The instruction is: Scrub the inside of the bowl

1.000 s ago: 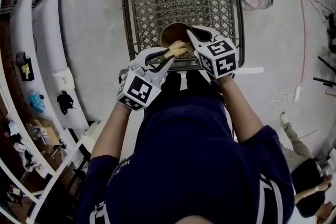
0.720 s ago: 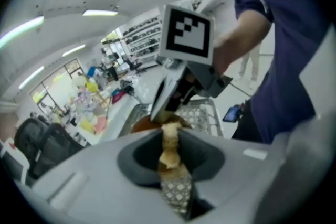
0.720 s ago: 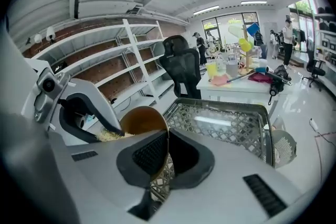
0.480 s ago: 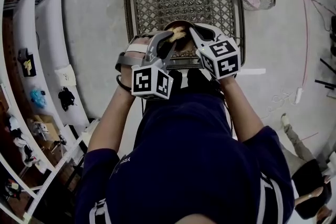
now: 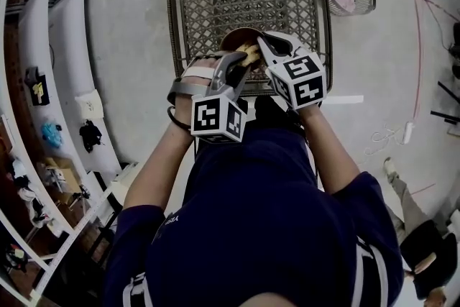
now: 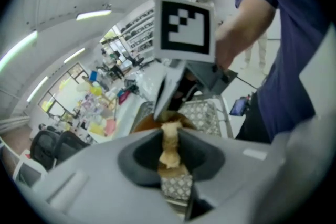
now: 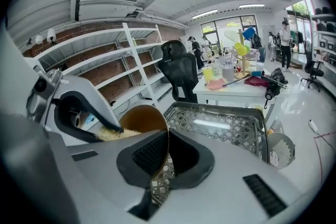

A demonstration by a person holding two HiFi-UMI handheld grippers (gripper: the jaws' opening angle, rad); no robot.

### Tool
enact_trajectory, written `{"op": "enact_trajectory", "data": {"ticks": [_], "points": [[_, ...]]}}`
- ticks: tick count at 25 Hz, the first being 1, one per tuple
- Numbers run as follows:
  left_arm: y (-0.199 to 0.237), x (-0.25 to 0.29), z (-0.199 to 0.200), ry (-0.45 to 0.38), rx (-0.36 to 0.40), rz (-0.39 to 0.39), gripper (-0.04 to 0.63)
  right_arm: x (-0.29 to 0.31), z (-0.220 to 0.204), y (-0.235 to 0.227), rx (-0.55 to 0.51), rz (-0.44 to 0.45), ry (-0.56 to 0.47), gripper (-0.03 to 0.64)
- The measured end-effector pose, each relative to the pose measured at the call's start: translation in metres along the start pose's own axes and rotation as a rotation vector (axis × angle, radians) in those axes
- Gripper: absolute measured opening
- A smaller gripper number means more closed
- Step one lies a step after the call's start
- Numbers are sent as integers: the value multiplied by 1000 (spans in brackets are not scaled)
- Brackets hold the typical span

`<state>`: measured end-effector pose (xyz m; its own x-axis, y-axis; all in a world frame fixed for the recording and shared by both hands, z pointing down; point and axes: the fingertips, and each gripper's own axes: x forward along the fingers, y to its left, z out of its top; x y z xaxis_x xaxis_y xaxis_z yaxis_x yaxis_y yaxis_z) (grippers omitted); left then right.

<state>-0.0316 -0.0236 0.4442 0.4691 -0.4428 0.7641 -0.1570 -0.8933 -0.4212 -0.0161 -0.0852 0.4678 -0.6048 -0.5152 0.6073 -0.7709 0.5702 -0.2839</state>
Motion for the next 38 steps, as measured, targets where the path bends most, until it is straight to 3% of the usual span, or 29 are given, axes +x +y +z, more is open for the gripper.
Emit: {"op": "enact_trajectory", "data": {"ticks": [6, 9, 13, 16, 20, 23, 26, 28, 34, 38], "points": [[35, -4, -11, 83, 16, 90, 75, -2, 2, -4, 5, 6, -5, 15], [17, -5, -18, 109, -10, 38, 75, -3, 5, -11, 4, -8, -12, 15], [-15, 3, -1, 69, 3, -48, 75, -3, 7, -9, -19, -6, -6, 15], [4, 6, 11, 52, 22, 15, 75, -4, 3, -4, -22, 15, 1, 15], [32, 0, -4, 100, 5, 89, 75, -6, 2, -6, -23, 15, -2, 15], [18, -4, -13, 120, -12, 29, 75, -8, 4, -14, -18, -2, -11, 15], [-8, -1, -3, 88, -21, -58, 75, -9, 4, -13, -24, -2, -10, 15], [-13, 2, 7, 62, -30, -74, 75, -8, 3, -9, -30, 11, -6, 15], [33, -5, 0, 102, -18, 97, 75, -9, 2, -3, -44, 31, -8, 15], [9, -9, -9, 126, -10, 32, 75, -13, 5, -13, -38, 14, -18, 15]]}}
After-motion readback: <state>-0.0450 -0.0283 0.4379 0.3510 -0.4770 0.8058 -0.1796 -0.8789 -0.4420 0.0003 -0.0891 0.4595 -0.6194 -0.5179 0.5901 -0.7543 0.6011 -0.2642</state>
